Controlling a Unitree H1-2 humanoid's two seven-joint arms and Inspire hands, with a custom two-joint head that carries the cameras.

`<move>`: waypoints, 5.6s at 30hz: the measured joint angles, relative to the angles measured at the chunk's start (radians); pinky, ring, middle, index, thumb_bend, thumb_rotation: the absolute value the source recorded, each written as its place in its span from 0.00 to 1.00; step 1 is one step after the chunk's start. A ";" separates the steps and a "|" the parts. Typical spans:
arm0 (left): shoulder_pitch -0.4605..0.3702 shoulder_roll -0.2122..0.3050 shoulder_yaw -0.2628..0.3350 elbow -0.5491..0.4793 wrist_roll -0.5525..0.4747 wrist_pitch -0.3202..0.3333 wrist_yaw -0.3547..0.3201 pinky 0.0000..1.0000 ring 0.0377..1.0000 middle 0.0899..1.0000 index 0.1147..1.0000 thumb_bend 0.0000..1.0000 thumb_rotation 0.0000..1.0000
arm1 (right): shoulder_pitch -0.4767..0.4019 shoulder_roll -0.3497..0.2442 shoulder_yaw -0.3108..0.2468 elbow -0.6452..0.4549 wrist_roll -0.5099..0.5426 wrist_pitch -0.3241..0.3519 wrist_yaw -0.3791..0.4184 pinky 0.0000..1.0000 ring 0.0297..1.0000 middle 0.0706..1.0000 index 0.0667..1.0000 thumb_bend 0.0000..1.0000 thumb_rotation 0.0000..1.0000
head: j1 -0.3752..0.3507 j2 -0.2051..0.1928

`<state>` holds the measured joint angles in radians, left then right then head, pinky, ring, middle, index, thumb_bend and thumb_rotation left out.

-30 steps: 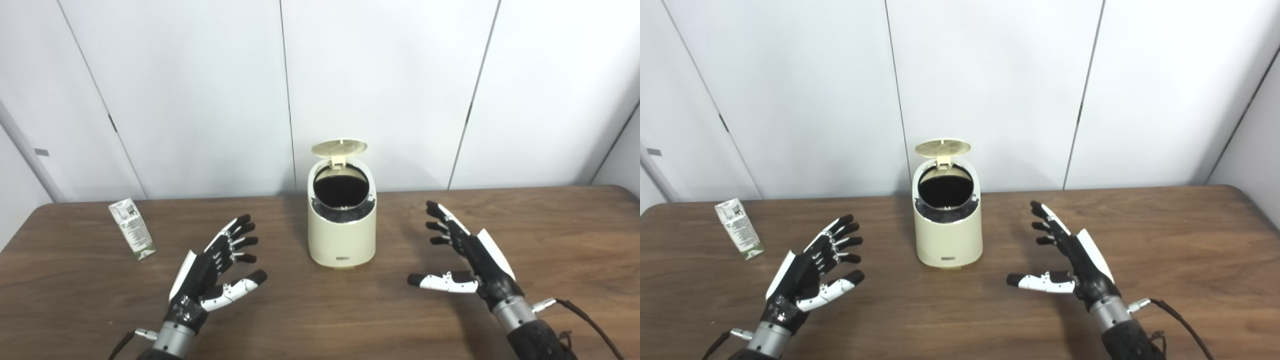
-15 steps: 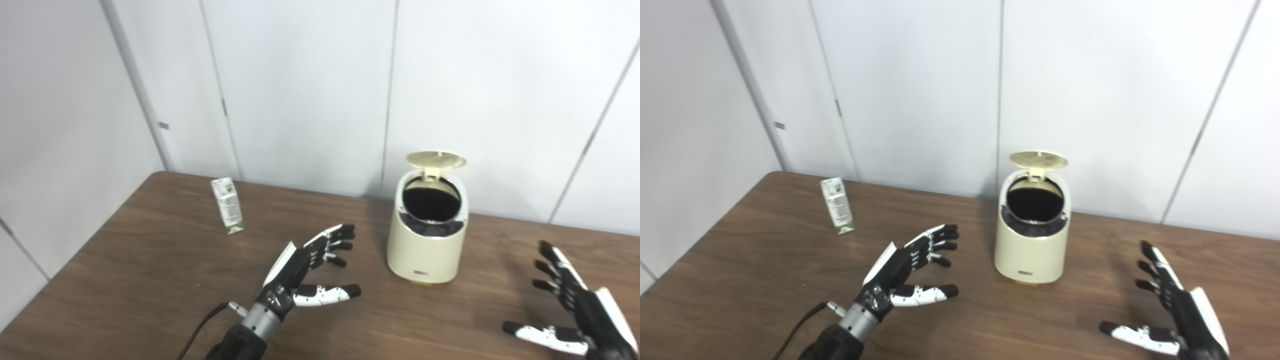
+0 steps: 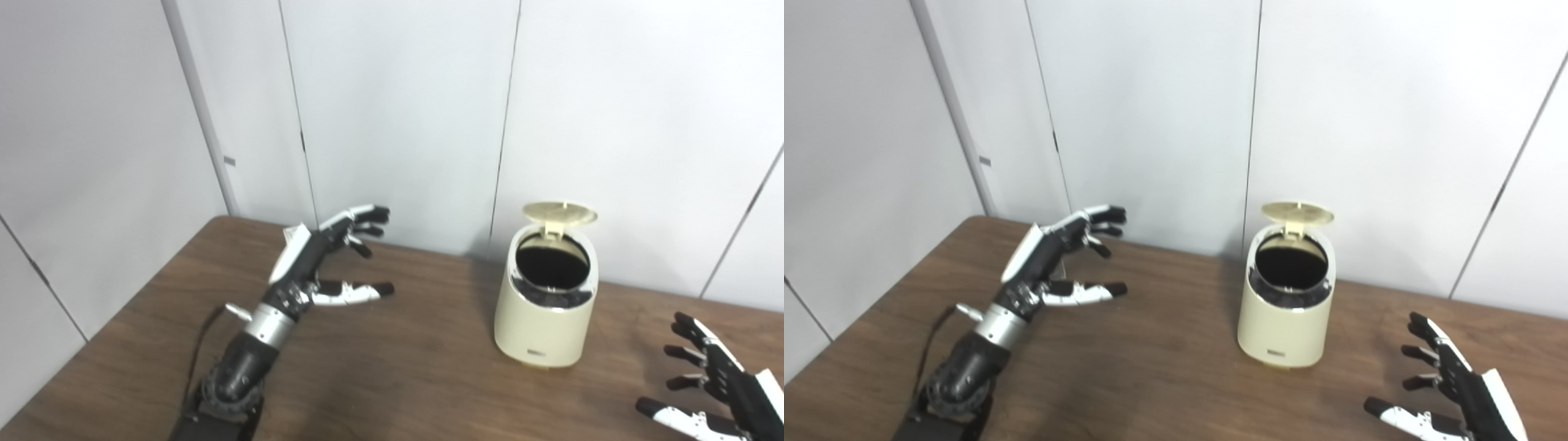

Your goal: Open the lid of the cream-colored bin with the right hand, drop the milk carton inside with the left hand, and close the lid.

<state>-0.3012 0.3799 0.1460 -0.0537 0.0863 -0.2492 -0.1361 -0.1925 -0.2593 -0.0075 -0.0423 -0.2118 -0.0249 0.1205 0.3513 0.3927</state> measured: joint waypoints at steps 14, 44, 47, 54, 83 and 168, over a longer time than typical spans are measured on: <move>-0.110 0.163 0.049 0.081 -0.011 0.003 -0.030 0.75 0.81 0.78 0.81 0.87 0.06 | 0.001 -0.023 0.001 -0.036 0.004 0.038 0.006 0.51 0.78 0.88 0.88 0.85 0.33 | 0.006 -0.002; -0.132 0.212 0.086 0.333 0.109 0.083 0.090 0.86 0.89 0.88 0.93 1.00 0.28 | -0.003 -0.032 0.001 -0.055 0.022 0.057 0.036 0.51 0.77 0.87 0.87 0.85 0.34 | 0.005 0.012; -0.128 0.207 0.085 0.378 0.115 0.083 0.107 0.98 0.98 0.88 0.93 1.00 0.30 | -0.004 -0.034 0.000 -0.055 0.023 0.057 0.039 0.50 0.77 0.87 0.87 0.85 0.34 | 0.003 0.011; -0.126 0.204 0.066 0.445 0.152 0.078 0.163 1.00 0.99 0.89 0.95 1.00 0.35 | -0.003 -0.038 -0.003 -0.062 0.024 0.065 0.041 0.47 0.75 0.87 0.86 0.86 0.35 | 0.005 0.017; -0.141 0.169 0.024 0.758 0.033 -0.104 0.149 0.78 0.80 0.80 0.86 1.00 0.25 | 0.007 -0.065 -0.005 -0.143 0.024 0.153 0.068 0.48 0.73 0.86 0.86 0.86 0.34 | -0.011 0.035; -0.227 0.047 -0.004 0.944 -0.034 -0.193 0.409 0.41 0.43 0.45 0.42 0.50 0.00 | 0.080 -0.072 -0.001 -0.356 0.000 0.328 0.087 0.66 0.78 0.91 0.92 0.67 0.02 | -0.037 0.098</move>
<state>-0.5278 0.4269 0.1423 0.8902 0.0526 -0.4421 0.2726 -0.1120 -0.3315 -0.0082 -0.3983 -0.2118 0.3036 0.2079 0.3145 0.4909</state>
